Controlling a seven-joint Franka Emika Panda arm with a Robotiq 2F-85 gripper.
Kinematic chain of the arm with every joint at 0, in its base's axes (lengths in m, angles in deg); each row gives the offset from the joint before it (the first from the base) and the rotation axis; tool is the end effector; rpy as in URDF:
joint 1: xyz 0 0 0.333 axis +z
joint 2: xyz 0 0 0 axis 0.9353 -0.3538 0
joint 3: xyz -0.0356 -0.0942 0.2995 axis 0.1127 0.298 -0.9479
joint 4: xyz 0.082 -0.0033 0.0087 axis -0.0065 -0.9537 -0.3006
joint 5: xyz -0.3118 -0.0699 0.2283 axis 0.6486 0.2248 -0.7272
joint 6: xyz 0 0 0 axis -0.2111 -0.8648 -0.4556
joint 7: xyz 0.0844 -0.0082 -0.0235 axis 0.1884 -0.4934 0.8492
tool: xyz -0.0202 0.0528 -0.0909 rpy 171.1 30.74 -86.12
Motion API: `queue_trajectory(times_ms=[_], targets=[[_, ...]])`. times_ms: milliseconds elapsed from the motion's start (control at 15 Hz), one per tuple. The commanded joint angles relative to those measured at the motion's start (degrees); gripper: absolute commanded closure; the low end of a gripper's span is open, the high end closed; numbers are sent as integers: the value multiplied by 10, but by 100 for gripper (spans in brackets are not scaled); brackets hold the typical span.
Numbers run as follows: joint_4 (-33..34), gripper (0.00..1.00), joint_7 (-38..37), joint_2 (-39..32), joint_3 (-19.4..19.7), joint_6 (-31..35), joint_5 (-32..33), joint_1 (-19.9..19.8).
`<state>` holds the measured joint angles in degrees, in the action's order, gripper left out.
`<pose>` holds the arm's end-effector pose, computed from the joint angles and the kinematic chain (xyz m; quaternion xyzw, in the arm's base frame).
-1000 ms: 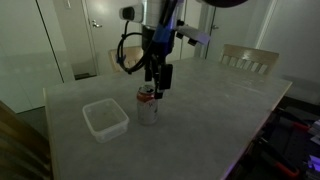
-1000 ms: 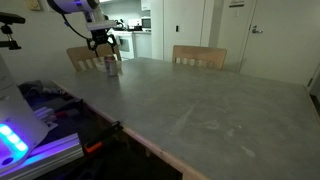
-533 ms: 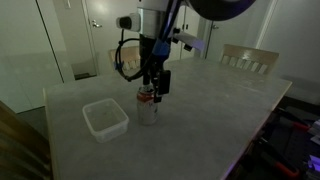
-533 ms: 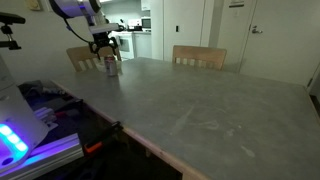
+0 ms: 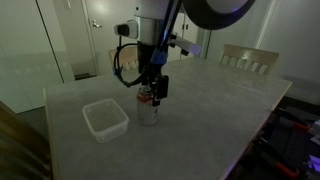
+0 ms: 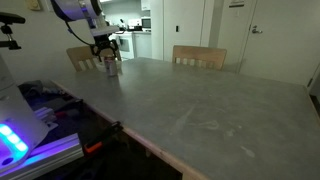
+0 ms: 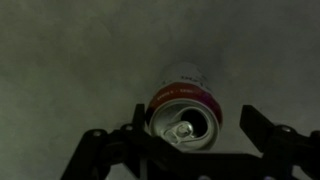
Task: Move the drink can to the right
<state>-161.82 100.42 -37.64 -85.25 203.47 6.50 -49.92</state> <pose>0.4544 0.3181 0.2328 0.7744 0.6283 0.0483 0.0567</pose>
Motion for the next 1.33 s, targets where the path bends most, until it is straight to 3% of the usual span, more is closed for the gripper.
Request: queue_trajectory(times_ms=[0, 67, 267, 600, 867, 1267], targets=[[9, 29, -5, -13, -3, 1, 14, -6], [8, 31, -5, -13, -3, 2, 13, -7], [3, 53, -3, -6, -2, 1, 14, -9], [-18, 54, 18, 17, -3, -2, 3, -31], [-55, 54, 39, 58, 6, 14, -7, -74], [-137, 54, 72, 150, 64, 44, -19, -159]])
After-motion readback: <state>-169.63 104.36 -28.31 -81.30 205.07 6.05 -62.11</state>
